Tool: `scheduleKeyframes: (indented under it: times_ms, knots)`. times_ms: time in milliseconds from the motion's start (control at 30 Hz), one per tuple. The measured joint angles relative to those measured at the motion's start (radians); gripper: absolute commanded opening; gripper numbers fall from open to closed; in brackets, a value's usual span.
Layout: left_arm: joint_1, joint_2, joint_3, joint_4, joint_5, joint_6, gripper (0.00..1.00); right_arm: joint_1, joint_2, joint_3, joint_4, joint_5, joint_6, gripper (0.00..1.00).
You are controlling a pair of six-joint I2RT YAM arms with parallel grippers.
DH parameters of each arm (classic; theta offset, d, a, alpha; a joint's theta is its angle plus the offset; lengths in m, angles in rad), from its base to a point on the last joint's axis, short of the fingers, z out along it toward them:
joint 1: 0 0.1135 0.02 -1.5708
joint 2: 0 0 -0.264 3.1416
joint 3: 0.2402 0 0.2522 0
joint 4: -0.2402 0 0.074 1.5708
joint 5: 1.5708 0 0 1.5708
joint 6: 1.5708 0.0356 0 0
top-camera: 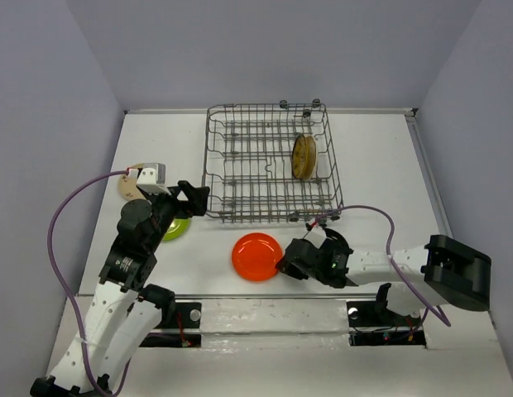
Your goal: Load the plates into the dish rack
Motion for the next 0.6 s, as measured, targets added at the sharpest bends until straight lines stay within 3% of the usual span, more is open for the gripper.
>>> scheduleKeyframes:
  times_ms: [267, 367, 600]
  knots:
    - [0.001, 0.001, 0.0, 0.0, 0.009, 0.0, 0.99, 0.0, 0.017, -0.028, 0.087, 0.026, 0.044, 0.31]
    - [0.001, 0.001, 0.0, 0.0, 0.012, 0.0, 0.99, 0.0, 0.031, -0.032, 0.116, 0.035, 0.052, 0.07]
    - [0.001, 0.001, 0.0, 0.0, 0.015, 0.0, 0.99, 0.0, -0.005, -0.047, 0.129, 0.059, 0.043, 0.07]
